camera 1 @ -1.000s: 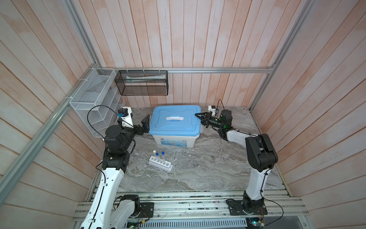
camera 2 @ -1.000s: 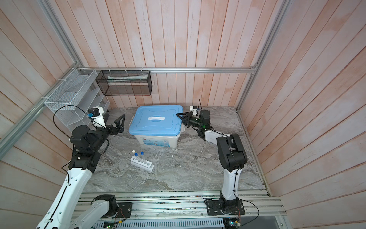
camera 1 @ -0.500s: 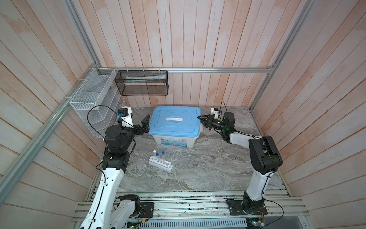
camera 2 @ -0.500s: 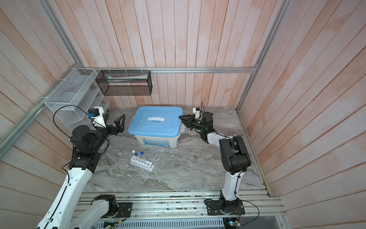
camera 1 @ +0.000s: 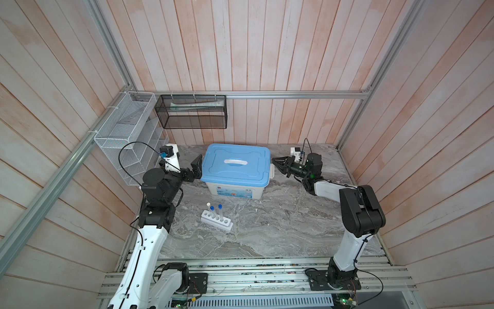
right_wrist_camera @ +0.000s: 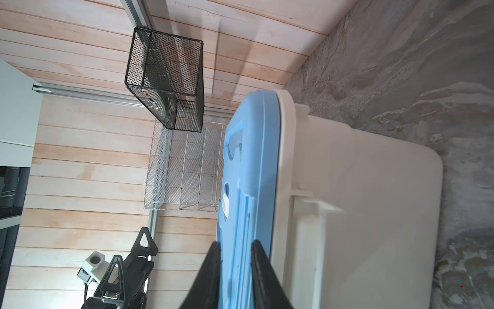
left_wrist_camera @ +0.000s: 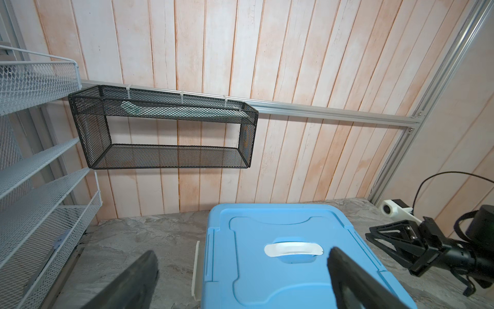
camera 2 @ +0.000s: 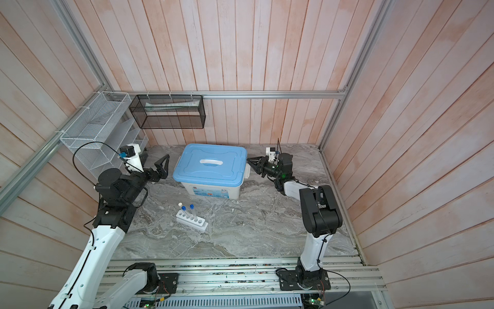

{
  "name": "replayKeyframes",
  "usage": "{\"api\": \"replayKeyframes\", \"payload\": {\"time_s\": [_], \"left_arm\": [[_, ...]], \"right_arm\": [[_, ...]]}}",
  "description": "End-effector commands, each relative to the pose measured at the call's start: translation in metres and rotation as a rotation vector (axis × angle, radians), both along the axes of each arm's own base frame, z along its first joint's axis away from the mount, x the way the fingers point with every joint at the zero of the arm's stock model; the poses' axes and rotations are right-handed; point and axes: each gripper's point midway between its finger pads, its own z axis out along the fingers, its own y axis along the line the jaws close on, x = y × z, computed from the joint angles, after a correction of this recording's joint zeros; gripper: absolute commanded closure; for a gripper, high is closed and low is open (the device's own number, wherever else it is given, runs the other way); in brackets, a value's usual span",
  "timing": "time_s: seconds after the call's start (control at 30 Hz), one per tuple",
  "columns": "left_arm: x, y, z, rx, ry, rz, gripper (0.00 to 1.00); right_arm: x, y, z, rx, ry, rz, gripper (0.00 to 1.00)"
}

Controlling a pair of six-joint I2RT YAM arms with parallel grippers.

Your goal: Organize the chemistry lab equipment

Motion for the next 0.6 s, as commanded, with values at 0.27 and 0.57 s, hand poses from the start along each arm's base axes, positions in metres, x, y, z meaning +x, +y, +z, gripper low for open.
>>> {"api": "replayKeyframes", "payload": {"time_s": [0.27,0.57], "left_arm": [[0.006,0.003,-0.012,0.004,0.029,0.01,0.0],[0.043,0.001,-0.062,-0.097,0.222,-0.003,0.0]], "right_arm": [[0.001,-0.004,0.016,-0.081,-0.092,-0.006,0.77],[-0.006,-0.019,0.026,-0.337,-0.182,-0.039,0.6]]}}
